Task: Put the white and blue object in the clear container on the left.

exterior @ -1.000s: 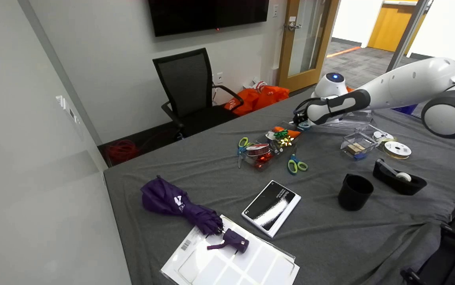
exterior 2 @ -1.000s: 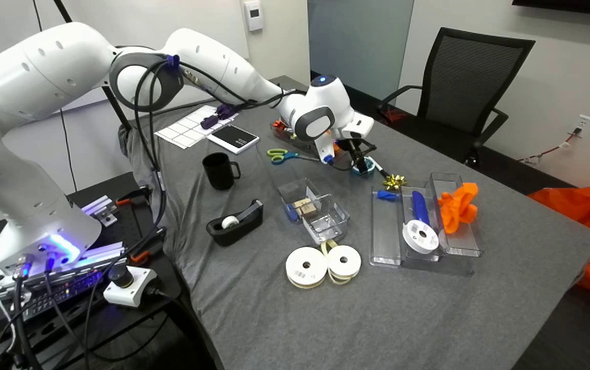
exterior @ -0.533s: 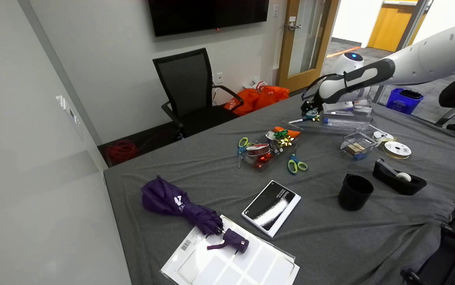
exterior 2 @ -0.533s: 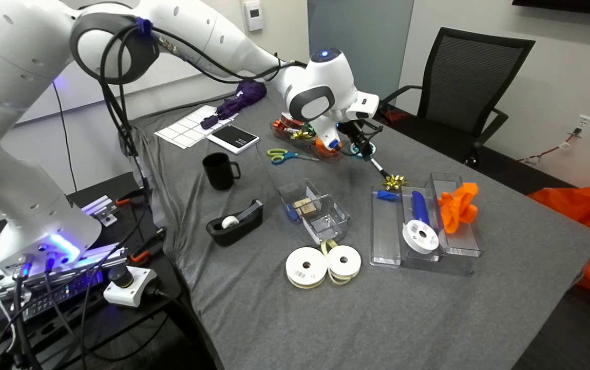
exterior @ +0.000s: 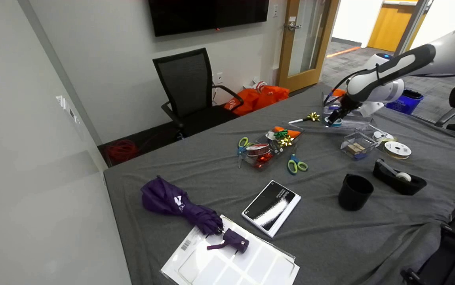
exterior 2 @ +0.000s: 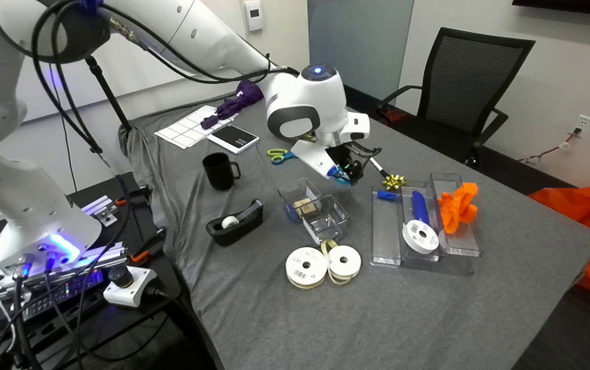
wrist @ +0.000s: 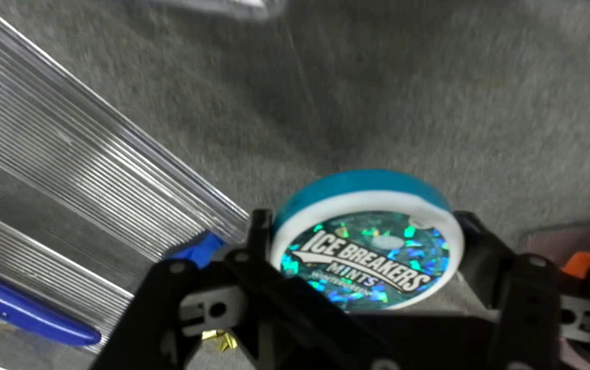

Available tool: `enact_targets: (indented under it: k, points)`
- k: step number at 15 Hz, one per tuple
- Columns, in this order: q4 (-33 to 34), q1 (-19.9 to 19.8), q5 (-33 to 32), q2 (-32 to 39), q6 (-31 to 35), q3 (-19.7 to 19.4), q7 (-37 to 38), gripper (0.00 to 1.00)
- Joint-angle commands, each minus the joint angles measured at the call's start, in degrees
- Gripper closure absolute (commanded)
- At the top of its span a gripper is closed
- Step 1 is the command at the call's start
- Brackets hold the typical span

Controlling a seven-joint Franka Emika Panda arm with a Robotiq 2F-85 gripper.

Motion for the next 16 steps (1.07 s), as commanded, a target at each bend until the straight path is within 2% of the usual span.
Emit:
enact_targets:
  k: [1,5,8,11,16]
  points:
    - [-13.7,-7.4,2.0,-7.6,3.9,4.8,-12.2,0.39]
    - [-24.6,-15.5,7.7,-13.8,5.8,10.8,-22.7,0.39]
    - [-29.1,-19.3,14.4,-16.8,5.4,14.3,-28.3,0.39]
    - [-31.7,-20.5,21.5,-18.7,5.6,16.3,-31.5,0.39]
    - [-33.0,-18.8,31.4,-20.4,5.8,17.1,-33.2,0.39]
